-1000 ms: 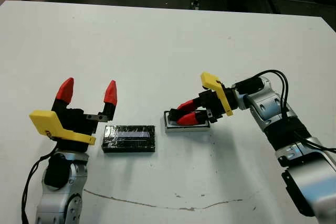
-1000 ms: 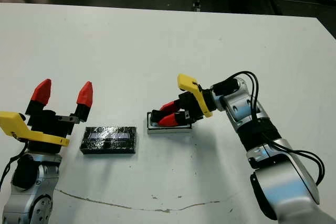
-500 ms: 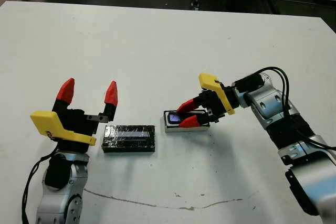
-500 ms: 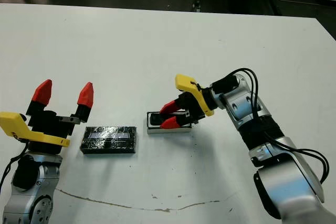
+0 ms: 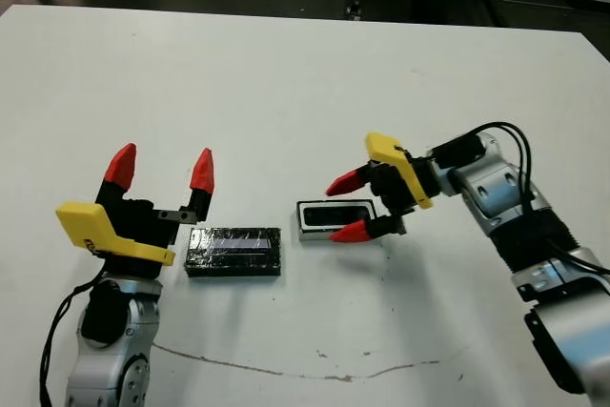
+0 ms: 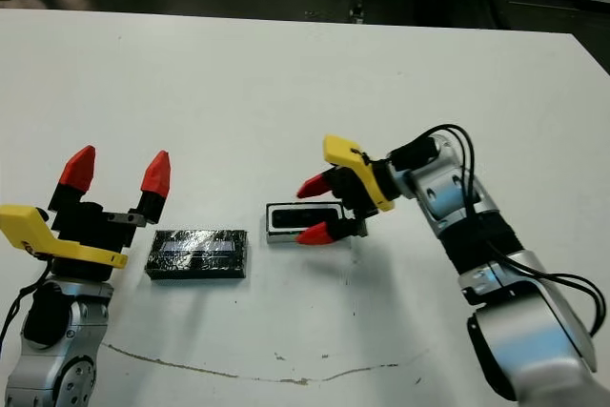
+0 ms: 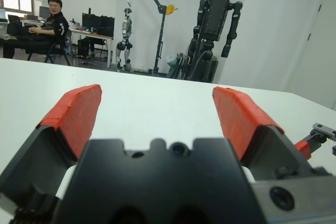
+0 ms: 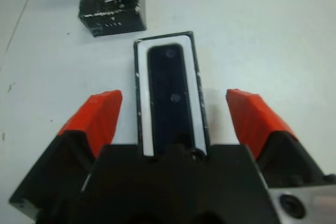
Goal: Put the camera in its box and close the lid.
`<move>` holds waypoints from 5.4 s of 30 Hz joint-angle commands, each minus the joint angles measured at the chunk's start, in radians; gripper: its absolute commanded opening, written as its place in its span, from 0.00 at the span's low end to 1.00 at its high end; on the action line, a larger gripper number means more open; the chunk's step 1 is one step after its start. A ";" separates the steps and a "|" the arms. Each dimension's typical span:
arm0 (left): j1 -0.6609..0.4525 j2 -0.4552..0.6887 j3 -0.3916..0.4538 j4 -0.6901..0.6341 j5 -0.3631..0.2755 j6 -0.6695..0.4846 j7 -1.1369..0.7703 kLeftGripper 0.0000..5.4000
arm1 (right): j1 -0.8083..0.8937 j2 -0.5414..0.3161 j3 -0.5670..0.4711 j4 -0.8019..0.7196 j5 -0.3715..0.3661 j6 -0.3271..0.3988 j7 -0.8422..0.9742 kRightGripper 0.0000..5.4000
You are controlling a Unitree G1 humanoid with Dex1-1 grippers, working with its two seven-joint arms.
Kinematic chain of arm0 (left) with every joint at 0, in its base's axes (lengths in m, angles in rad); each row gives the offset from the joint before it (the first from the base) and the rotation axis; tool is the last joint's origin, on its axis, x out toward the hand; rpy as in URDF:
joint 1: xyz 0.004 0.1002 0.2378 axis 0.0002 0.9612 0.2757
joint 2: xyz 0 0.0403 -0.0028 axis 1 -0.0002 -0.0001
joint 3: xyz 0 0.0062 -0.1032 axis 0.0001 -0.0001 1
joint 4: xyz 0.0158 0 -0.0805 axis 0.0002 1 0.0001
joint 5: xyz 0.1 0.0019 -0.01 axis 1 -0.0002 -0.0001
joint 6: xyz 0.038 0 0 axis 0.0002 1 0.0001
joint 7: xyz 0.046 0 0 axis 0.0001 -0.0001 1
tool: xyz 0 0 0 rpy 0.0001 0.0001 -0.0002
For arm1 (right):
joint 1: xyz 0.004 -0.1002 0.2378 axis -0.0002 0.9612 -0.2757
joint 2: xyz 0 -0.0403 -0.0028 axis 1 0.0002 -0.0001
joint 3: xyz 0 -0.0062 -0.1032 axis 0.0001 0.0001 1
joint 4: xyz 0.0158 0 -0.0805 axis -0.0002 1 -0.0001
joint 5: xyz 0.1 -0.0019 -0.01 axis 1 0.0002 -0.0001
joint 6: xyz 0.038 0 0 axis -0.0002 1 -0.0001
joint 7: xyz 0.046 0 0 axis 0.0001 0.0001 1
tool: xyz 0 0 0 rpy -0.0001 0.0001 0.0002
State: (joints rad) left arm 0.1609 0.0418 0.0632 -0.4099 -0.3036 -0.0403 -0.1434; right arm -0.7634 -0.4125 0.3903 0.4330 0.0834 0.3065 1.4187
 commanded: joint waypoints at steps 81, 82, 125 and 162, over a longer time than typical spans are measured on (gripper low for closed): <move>-0.613 0.675 -0.229 0.339 -0.164 0.528 -1.199 1.00 | 1.036 0.319 -0.570 -0.852 0.309 -0.173 -1.111 0.00; -0.608 0.672 -0.228 0.339 -0.164 0.524 -1.196 1.00 | 1.036 0.319 -0.570 -0.853 0.312 -0.171 -1.111 0.00; -0.584 0.672 -0.359 0.358 0.038 0.482 -1.130 1.00 | 1.028 0.297 -0.572 -0.846 0.331 -0.167 -1.106 0.00; -0.514 0.633 -0.361 0.387 0.070 0.395 -1.088 1.00 | 1.027 0.286 -0.566 -0.842 0.349 -0.160 -1.097 0.00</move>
State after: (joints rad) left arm -0.3761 0.6809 -0.3089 -0.0225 -0.2288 0.3404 -1.2431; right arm 0.2600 -0.1124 -0.1732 -0.4165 0.4244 0.1422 0.3159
